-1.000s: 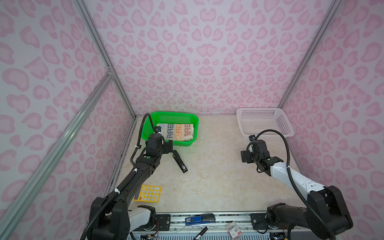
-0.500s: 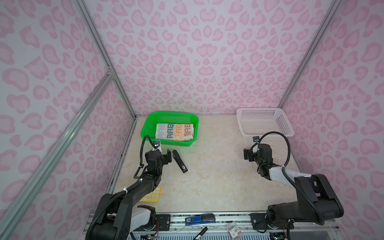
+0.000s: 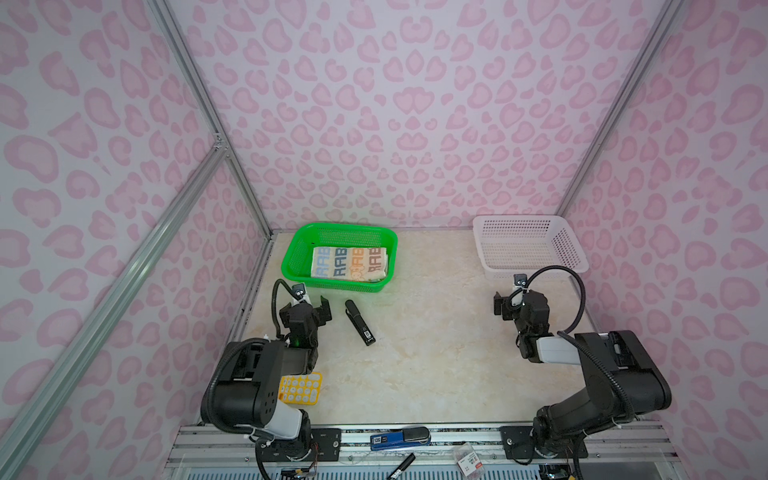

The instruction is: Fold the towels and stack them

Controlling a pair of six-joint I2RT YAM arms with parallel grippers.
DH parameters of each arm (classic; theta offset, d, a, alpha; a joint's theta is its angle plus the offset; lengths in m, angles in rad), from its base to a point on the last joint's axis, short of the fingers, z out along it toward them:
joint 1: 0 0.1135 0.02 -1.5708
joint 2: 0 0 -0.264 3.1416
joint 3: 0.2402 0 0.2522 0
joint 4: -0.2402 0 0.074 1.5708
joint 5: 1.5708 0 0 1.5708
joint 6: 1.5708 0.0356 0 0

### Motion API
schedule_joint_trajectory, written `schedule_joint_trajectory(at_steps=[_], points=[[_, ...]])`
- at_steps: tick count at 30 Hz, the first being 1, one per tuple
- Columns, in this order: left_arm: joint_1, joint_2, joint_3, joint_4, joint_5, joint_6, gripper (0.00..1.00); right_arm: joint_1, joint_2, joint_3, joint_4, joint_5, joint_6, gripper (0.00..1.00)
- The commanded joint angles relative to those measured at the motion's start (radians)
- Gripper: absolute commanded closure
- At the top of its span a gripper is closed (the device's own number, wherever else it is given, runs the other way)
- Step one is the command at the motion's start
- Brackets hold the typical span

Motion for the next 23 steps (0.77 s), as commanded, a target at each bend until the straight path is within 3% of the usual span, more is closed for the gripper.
schedule_joint_trajectory(at_steps=[1, 2, 3, 6, 23], points=[[0.01, -0.006, 0.038, 0.039, -0.007, -0.047, 0.0, 0.0, 0.013, -0.012, 0.043, 0.0, 0.018, 0.01], [0.01, 0.024, 0.063, 0.046, -0.034, -0.05, 0.0, 0.0, 0.004, -0.003, 0.008, 0.001, 0.02, 0.01], [0.013, 0.011, 0.101, -0.055, -0.044, -0.072, 0.02, 0.0, 0.003, -0.003, 0.012, 0.001, 0.02, 0.01], [0.054, 0.008, 0.119, -0.102, 0.004, -0.101, 0.02, 0.001, 0.006, -0.01, 0.033, 0.0, 0.019, 0.01], [0.057, 0.01, 0.122, -0.1, 0.022, -0.095, 0.02, 0.001, 0.013, -0.014, 0.048, -0.003, 0.013, 0.01]])
